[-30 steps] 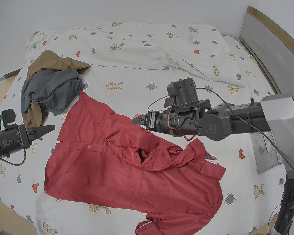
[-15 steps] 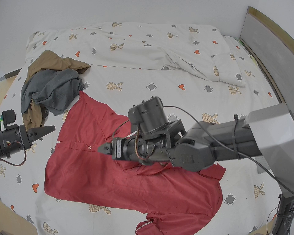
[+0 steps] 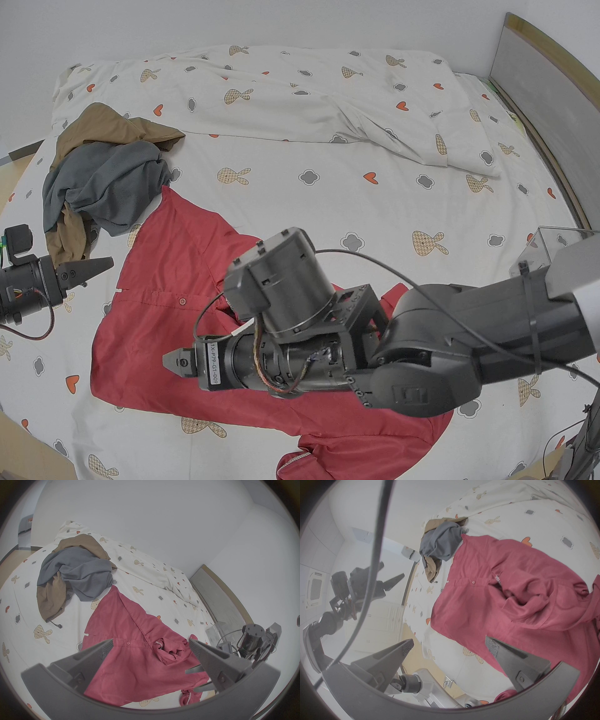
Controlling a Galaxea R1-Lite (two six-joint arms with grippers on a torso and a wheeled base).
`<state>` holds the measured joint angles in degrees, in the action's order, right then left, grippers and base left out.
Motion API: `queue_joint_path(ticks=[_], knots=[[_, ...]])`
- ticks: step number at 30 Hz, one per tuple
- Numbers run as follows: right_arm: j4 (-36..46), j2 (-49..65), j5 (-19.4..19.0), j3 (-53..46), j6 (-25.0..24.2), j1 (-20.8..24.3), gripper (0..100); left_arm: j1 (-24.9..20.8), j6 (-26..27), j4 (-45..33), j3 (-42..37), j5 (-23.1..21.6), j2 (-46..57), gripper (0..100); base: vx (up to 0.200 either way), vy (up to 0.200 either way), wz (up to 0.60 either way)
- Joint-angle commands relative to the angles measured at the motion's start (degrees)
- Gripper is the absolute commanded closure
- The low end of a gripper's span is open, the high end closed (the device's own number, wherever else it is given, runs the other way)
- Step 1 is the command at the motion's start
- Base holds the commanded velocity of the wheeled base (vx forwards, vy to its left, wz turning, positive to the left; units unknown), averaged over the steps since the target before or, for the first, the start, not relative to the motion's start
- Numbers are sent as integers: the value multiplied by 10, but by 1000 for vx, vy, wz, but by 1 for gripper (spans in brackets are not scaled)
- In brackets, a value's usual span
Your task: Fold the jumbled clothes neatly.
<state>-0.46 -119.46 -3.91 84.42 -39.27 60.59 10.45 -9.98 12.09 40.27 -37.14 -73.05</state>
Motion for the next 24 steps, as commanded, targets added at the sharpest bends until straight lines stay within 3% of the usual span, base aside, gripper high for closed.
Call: queue_joint_path(ticks=[1,3,4,9,17,24], knots=[[-2,16,4,0,2,-13,0,0,0,0,0,0,0,0,0,0,0],[-2,16,4,0,2,-13,0,0,0,0,0,0,0,0,0,0,0],[-7,5,3,28,16,-91,0,0,0,0,0,0,0,0,0,0,0],[-8,-63,4,61,30,-143,0,0,0,0,0,0,1,0,0,0,0],[-8,-96,4,97,30,-147,0,0,1,0,0,0,-1,0,0,0,0],[-6,-98,3,86,24,-111,0,0,0,0,0,0,-1,0,0,0,0]])
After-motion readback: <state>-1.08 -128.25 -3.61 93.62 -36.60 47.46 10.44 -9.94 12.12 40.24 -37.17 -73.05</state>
